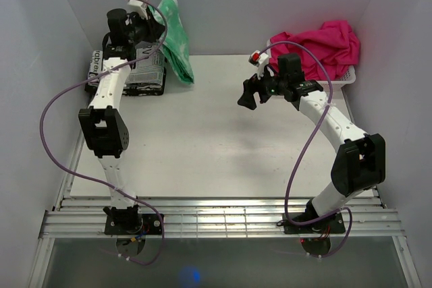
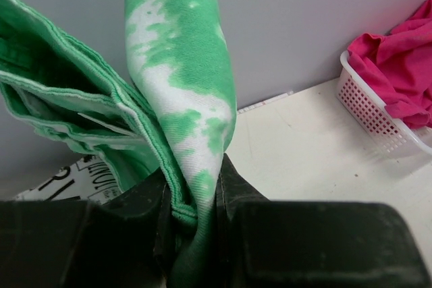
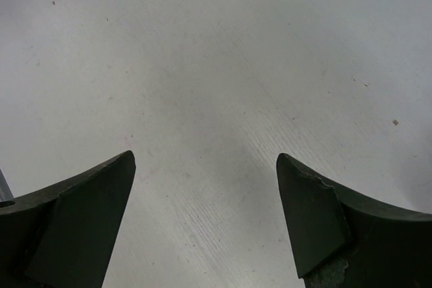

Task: Fold and stack the trousers
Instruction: Neatly place the folded trousers to the corner

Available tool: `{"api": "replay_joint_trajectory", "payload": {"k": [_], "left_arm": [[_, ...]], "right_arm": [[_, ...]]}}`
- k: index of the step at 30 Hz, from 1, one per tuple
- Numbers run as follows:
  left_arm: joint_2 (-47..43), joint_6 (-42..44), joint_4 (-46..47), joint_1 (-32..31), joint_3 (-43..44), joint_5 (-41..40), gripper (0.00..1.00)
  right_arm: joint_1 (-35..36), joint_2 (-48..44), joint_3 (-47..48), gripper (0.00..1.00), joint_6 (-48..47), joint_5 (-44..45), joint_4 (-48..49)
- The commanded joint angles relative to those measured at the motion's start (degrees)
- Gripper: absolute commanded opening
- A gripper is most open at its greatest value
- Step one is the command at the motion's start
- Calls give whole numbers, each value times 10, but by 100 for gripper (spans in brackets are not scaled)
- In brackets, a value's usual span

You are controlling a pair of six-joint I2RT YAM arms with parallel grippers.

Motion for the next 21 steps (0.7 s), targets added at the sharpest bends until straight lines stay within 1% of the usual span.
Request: {"api": "replay_joint_trajectory", "payload": {"k": [1, 4, 6, 8, 13, 15, 16, 19, 21], "left_arm": [[-33, 3, 68, 34, 55, 27, 0], [-24, -14, 61, 53, 81, 46, 0], [-24, -18, 64, 63, 84, 65, 0], [-27, -20, 68, 73, 74, 78, 0], [-28, -47, 69, 115, 57, 144, 0], [-33, -60, 92, 128, 29, 160, 0], [-40, -68, 109, 142, 19, 188, 0], [-40, -68, 119, 159, 11, 225, 0], [-37, -69, 119, 169, 9, 229, 0]], "right_arm": [[-1, 1, 29, 90, -5, -15, -1], [-1, 5, 33, 90, -3, -16, -1], [-1, 7, 36, 90, -3, -16, -2], [-1, 8, 38, 90, -3, -15, -2], [-1, 12, 41, 90, -1, -19, -6], [-1, 13, 41, 90, 0, -21, -4], [-1, 13, 41, 90, 0, -21, -3], [-1, 15, 41, 90, 1, -23, -3], [-1, 17, 42, 90, 2, -26, -5]]}}
